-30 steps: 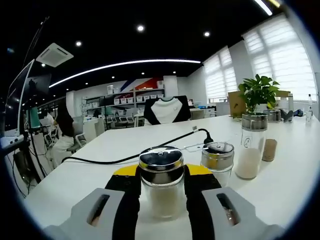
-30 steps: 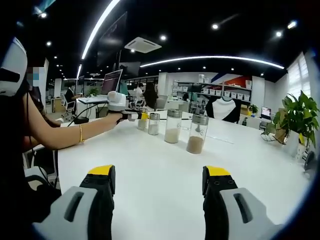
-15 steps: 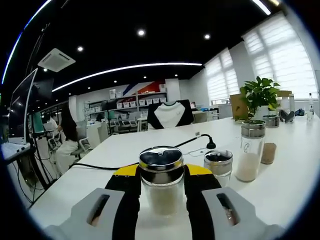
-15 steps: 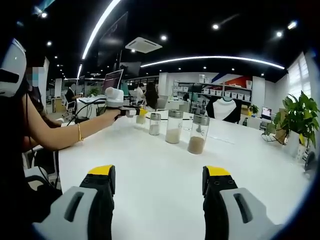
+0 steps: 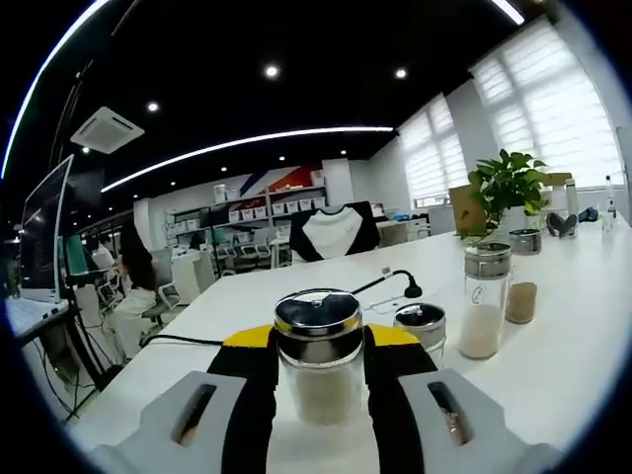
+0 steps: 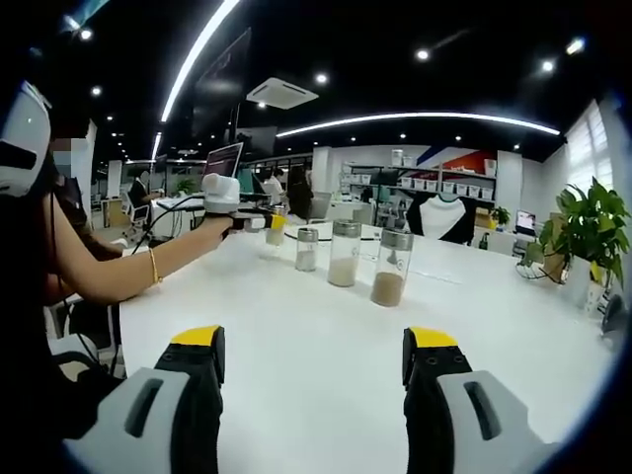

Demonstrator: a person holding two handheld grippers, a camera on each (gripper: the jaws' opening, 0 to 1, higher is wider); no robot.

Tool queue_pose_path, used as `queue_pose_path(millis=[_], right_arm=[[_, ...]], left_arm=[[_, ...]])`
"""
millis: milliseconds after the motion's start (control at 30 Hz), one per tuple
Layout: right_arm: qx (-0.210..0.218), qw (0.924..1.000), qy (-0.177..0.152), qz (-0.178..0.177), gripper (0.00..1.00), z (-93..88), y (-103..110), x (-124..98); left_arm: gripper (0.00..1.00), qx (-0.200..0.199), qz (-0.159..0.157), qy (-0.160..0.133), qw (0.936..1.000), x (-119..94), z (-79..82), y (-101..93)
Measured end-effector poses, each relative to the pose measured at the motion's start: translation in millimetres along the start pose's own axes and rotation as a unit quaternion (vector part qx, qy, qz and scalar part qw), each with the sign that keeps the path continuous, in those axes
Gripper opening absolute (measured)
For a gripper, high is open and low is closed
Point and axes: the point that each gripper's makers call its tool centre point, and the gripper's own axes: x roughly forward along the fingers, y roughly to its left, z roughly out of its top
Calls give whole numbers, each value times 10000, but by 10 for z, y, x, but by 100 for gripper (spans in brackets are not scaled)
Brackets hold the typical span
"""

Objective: Rotate the seasoning bottle until the label or dispensing opening points toward the visible target arrow and the bottle remains upright within the marked orientation range

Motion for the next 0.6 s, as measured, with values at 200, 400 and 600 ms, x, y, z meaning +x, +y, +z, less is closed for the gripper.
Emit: queue_pose_path(millis=[200,400,600], right_arm=[[126,9997,-41,-187,87,21,-76,-34],[136,9991,-21,-397,88,12,-175,-55],[273,9991,-18,-338,88,-7,-162,-51]], left_arm=[[35,-62,-81,-93,9999,-152,71,-6],[35,58,-104,-104,9999,-305,131,-21],[35,173,-167,-108,9997,-438,204,-101]])
